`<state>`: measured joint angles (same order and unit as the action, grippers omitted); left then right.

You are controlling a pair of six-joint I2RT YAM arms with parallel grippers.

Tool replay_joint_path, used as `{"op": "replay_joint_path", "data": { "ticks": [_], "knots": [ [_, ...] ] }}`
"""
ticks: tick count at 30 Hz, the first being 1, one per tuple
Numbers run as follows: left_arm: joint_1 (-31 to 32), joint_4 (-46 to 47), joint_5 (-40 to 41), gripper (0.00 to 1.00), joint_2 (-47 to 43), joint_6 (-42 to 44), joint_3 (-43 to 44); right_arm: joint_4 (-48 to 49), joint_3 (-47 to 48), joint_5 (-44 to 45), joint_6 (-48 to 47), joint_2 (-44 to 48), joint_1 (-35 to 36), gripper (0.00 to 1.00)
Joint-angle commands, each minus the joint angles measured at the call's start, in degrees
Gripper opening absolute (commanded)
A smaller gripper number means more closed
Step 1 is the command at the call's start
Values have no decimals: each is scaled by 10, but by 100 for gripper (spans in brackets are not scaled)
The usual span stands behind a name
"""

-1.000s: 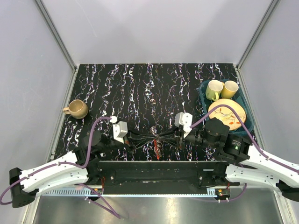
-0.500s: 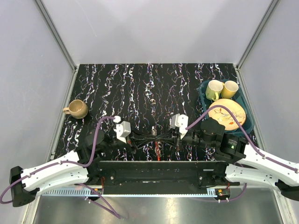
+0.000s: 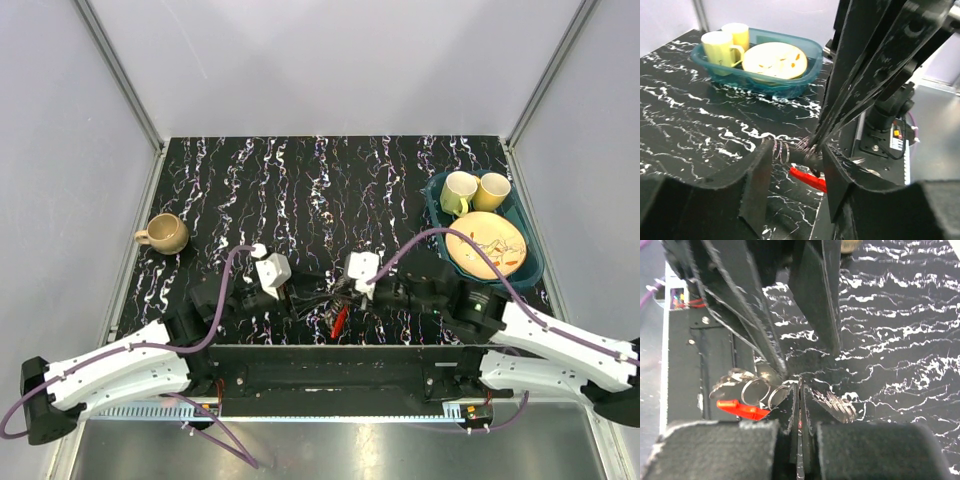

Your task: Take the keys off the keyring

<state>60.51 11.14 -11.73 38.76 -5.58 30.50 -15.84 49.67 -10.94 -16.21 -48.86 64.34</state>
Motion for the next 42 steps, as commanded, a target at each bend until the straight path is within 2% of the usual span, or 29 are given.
{"op": "replay_joint_path", "data": {
  "ticks": [1,3,8,12,13,17,19,24,29,42],
  "knots": [
    [-20,-29,40,49,-9,42,42,-13,48,-25,-54,-45,-45,0],
    [-43,-47,22,51,-7,50,50,-15,64,-68,-59,-66,-102,0],
    [-125,-57,-65,57,27,45,77,-69,125,-247,-96,-125,-198,0],
    [-222,-49,-229,57,84,16,117,-137,198,-335,-134,-179,-243,0],
    [-232,-52,-246,57,94,20,133,-149,207,-351,-142,-189,-250,0],
    [-255,-88,-293,56,142,51,180,-179,239,-374,-200,-235,-258,0],
    [-262,-110,-339,53,170,87,209,-203,263,-386,-214,-254,-263,0],
    [-275,-160,-426,45,218,111,237,-246,315,-386,-249,-305,-266,0],
    [-278,-169,-432,44,242,124,244,-273,330,-396,-272,-320,-273,0],
    [-282,-125,-410,39,257,95,240,-279,341,-430,-280,-324,-279,0]
  ]
}}
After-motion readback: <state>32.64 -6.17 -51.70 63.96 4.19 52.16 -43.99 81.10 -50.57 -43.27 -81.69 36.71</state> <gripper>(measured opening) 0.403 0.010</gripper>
